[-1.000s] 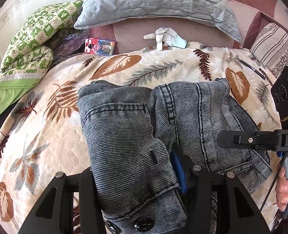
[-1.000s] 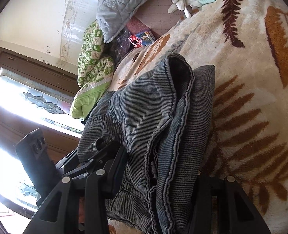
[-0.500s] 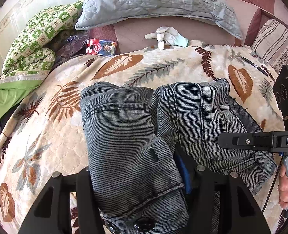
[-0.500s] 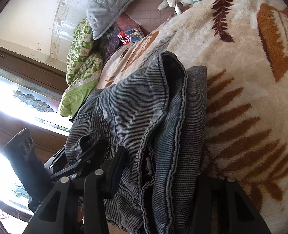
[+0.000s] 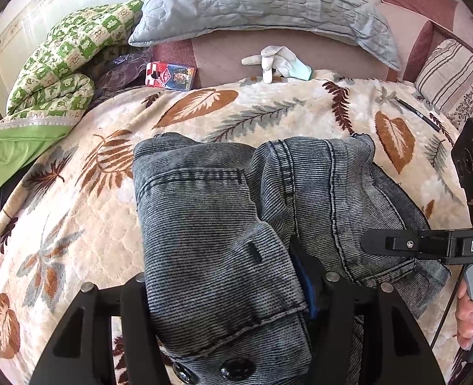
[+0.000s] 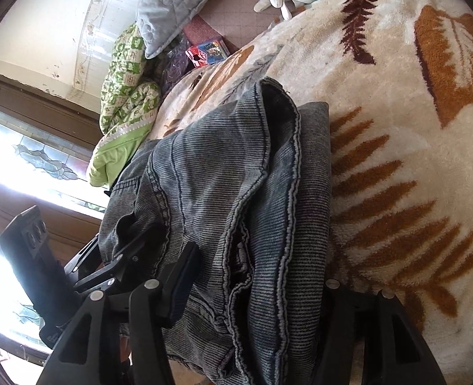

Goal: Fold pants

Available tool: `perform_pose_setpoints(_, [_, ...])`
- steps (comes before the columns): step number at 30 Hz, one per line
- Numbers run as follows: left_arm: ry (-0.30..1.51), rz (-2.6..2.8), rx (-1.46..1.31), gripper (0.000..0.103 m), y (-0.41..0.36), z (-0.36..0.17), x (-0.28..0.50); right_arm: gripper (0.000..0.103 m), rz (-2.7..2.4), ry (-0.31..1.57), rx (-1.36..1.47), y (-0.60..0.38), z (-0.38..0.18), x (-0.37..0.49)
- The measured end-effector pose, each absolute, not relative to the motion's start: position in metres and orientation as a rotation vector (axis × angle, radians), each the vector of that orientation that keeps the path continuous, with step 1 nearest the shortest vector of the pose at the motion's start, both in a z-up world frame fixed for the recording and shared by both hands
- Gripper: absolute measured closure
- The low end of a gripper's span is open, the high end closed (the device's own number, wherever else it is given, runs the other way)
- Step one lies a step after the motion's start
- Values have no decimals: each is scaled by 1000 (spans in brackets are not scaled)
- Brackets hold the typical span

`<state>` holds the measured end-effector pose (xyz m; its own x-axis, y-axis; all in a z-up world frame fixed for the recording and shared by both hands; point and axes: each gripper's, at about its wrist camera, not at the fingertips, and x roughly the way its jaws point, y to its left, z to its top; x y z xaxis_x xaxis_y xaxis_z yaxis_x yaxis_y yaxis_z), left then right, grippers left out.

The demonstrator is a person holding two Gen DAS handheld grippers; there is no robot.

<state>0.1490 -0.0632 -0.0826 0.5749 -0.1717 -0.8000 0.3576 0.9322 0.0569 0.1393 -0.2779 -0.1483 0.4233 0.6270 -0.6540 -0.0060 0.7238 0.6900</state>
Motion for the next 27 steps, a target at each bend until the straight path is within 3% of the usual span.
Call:
perform_pose_setpoints(4, [906,-293,217,36,-60,-79,144,40,407,1079,603,-276,-141,134])
perform_pose_setpoints(6, [871,-239,242,21,-58,-74,137,39,387,1076,559,-276,-137,129])
perform_pose_setpoints(16, [762,-145,207,18,-33,-46,108,39,306,1000,354,-269,-103,92])
perform_pose_setpoints(27, [862,-74,192,18,-29,-69,94,40,282,735,186,-243,-47,53])
